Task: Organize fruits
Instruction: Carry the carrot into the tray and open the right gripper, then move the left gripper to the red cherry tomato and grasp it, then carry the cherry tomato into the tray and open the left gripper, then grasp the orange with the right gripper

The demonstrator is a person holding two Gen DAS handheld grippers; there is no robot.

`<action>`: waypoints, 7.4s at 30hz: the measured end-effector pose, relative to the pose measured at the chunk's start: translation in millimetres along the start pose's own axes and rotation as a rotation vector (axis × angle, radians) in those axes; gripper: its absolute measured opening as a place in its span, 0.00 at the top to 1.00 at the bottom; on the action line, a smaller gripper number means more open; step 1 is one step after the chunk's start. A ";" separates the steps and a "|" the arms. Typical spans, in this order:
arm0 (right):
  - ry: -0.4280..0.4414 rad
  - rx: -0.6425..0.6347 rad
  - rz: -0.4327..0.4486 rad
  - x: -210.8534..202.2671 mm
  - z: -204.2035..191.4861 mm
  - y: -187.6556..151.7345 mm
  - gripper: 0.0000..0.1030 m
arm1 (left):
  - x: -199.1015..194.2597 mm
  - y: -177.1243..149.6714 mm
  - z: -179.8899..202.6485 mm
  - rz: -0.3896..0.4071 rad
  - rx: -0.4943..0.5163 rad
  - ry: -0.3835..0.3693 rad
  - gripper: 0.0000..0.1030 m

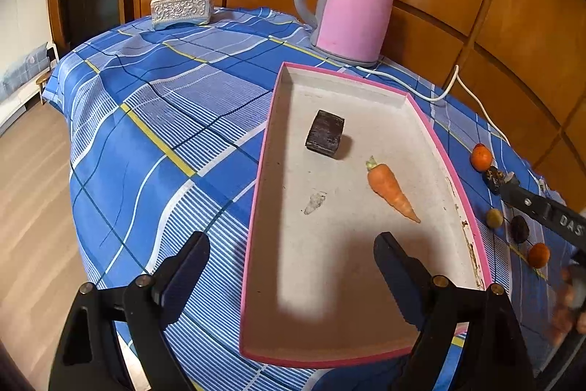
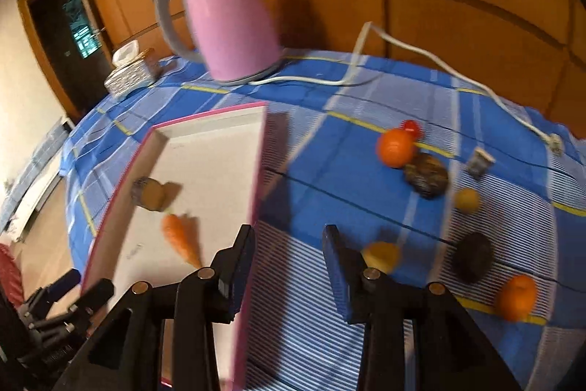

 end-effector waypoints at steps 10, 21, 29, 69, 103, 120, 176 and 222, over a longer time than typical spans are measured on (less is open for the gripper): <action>-0.114 0.030 0.082 -29.6 50.1 -8.8 0.63 | -1.7 0.6 2.8 0.002 0.005 0.003 0.11; -0.226 0.132 0.117 -49.7 113.1 -19.8 0.63 | -3.6 2.3 6.8 0.002 0.016 0.004 0.10; -0.350 0.261 0.173 -74.4 177.8 -24.4 0.63 | -3.2 2.5 9.2 0.000 0.026 0.004 0.10; -0.704 0.577 0.225 -88.2 316.1 -70.7 0.34 | -8.9 59.6 161.3 -0.011 0.364 -0.337 0.22; -0.721 0.579 0.235 -85.4 317.4 -69.7 0.31 | 164.8 158.9 305.4 -0.219 0.449 -0.380 0.56; -0.731 0.571 0.233 -84.6 318.1 -69.5 0.30 | 115.8 175.6 261.9 -0.120 0.311 -0.489 0.75; -0.727 0.575 0.234 -84.0 318.3 -69.7 0.30 | -9.2 25.2 -25.4 0.044 -0.037 0.040 0.23; -0.263 0.185 0.058 -14.4 164.0 -20.7 0.62 | -19.6 7.6 -46.5 0.063 -0.061 0.079 0.15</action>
Point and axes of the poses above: each gripper's, at about its wrist camera, not at the fingertips, and x roughly the way its jaws point, z to its right, y to its top, the point moved 7 cm from there along x, roughly the way its jaws point, and after that the axes turned 11 degrees about x, right-handed, at the moved point
